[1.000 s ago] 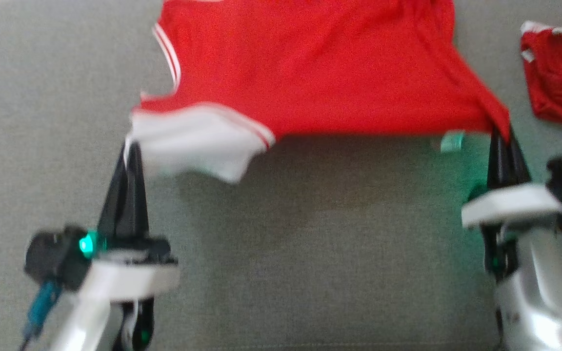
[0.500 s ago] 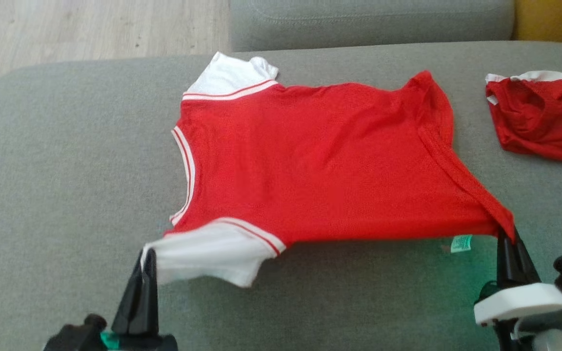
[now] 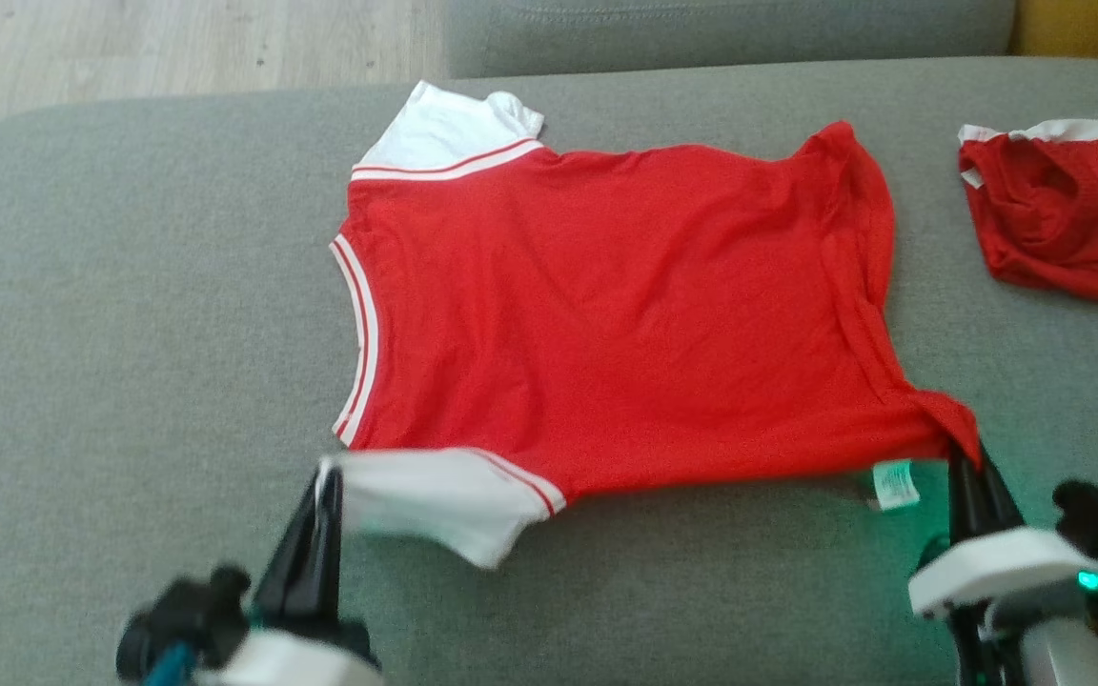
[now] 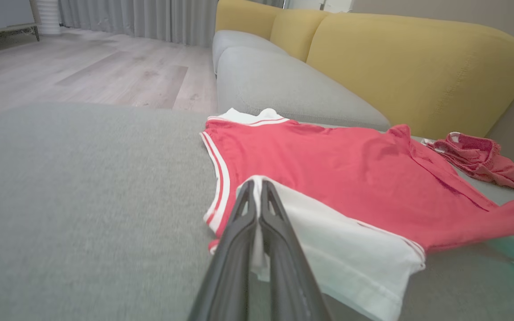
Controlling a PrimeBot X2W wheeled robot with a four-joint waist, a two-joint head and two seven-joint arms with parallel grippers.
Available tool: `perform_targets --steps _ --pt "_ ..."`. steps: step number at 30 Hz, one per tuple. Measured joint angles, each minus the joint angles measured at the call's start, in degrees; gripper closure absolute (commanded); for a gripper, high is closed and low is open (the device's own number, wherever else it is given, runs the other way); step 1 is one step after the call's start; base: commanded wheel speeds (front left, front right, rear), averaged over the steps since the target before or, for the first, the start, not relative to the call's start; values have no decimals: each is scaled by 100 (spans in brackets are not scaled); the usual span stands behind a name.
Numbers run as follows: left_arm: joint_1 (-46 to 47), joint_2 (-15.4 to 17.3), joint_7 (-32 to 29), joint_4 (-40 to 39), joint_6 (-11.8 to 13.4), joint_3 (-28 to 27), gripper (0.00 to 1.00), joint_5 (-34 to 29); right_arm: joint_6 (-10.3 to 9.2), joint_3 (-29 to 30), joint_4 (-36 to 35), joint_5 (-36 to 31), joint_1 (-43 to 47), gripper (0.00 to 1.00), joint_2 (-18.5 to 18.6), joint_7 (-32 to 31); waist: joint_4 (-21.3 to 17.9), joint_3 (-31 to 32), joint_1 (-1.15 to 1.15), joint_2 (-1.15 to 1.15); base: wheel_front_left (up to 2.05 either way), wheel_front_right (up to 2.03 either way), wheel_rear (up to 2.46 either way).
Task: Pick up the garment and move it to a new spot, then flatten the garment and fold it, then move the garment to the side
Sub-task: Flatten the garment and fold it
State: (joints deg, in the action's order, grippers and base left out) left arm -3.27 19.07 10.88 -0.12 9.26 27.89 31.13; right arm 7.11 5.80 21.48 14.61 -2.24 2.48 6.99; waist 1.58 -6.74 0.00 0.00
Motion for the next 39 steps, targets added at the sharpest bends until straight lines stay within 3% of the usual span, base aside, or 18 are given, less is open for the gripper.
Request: perform_targets --steps 9,18,19,20,21,22,23,30,39 --pt "1738 -47 -261 990 -419 34 100 -154 0 56 454 -241 -1058 100 3 -233 11 -298 0 0 0 0 0" --pt "2839 -386 -164 2212 -694 13 100 -135 0 144 1191 -438 -1956 100 9 -266 -54 -717 1 0 0 0 0" --pt "2931 -420 -163 2342 -712 13 100 -135 0 144 1262 -466 -2008 82 9 -247 -63 -754 1 0 0 0 0" --pt "3011 -455 -156 2476 -730 13 95 -135 0 143 1327 -471 -2062 52 9 -213 -73 -786 1 0 0 0 0" --pt "3077 -491 -153 2596 -732 14 69 -135 0 144 1382 -481 -2113 0 9 -172 -84 -813 1 0 0 0 0" --pt "3133 -526 -125 2700 -735 16 9 -135 0 142 1427 -502 -2164 0 10 -109 -95 -835 1 0 0 0 0" --pt "3170 -550 -101 2787 -759 15 0 -134 0 131 1463 -499 -2215 0 10 -32 -106 -850 1 0 0 0 0" --pt "3232 -657 149 2997 -777 -37 0 -18 0 5 1424 -352 -2369 0 19 350 -123 -819 0 0 0 0 0" --pt "2442 -615 281 2330 -669 -292 0 257 0 137 759 -523 -1978 0 19 220 -60 -621 -1 0 0 0 0"
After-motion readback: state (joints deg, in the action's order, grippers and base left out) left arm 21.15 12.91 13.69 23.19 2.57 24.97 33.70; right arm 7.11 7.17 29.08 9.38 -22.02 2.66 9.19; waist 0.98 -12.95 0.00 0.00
